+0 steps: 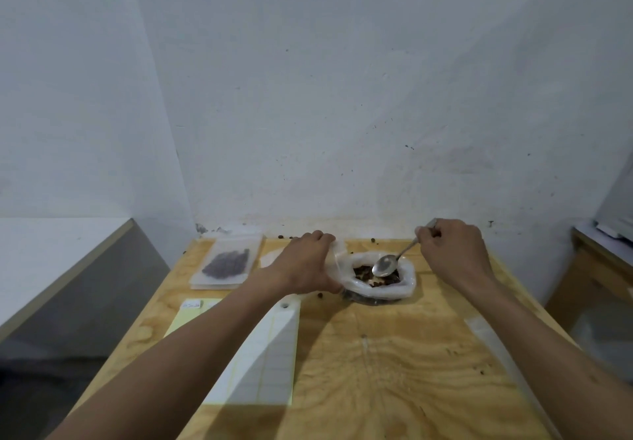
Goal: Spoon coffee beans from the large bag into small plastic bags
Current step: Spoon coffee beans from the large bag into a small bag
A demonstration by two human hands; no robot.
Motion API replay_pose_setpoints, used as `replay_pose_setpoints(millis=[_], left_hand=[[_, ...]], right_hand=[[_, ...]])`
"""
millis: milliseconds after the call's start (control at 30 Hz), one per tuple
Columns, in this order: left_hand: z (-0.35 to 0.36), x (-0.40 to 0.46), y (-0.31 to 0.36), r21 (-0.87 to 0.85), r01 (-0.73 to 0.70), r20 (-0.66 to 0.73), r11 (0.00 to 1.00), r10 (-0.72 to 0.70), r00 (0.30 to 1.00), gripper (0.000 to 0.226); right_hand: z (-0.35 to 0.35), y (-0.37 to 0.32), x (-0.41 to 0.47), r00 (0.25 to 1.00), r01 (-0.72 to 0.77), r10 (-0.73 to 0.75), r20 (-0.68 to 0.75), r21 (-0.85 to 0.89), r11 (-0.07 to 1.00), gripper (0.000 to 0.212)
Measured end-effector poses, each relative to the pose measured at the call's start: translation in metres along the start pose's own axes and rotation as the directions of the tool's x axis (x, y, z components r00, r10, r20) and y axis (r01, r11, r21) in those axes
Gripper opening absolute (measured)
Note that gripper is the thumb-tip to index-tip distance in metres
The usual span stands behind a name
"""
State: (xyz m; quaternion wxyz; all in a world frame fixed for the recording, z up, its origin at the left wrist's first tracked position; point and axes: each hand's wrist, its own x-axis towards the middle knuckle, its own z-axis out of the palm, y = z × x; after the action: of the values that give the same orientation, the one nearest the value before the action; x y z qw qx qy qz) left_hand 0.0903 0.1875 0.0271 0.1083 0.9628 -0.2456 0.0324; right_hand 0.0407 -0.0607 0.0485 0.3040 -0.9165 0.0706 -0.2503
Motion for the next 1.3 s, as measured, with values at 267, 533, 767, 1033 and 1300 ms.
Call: replay_pose_setpoints(millis=[267,533,767,1033,1300], left_hand=[[0.005,0.012,0.007,0.078,0.014,-0.208,0.997,0.002,0.978,0.082],[0.009,0.009,-0.001,0.071,0.000,-0.160,0.997,0.011,0.987,0.088],[-0.005,0.002,-0.010,-0.215,0.069,-0.082,0.974,-0.089,0.993,0.095],[-0.012,0.003,-0.007,-0.423,0.126,-0.052,0.898,-0.163,0.985,0.093],[-0.025,-0.001,-0.018,-0.511,0.176,-0.063,0.842,-0.241,0.968,0.067]], right_hand=[[0.032,0.022,-0.024,0.955,-0.297,0.273,0.120,0.321,0.899,0.029],[0.037,0.036,-0.009,0.833,-0.541,0.517,0.197,0.491,0.683,0.024],[0.012,0.017,0.011,0.856,-0.494,0.483,0.183,0.562,0.663,0.020],[-0.006,-0.022,0.028,0.947,-0.314,0.301,0.113,0.530,0.788,0.024],[-0.005,-0.058,0.013,0.999,-0.045,0.047,0.005,0.432,0.901,0.028]])
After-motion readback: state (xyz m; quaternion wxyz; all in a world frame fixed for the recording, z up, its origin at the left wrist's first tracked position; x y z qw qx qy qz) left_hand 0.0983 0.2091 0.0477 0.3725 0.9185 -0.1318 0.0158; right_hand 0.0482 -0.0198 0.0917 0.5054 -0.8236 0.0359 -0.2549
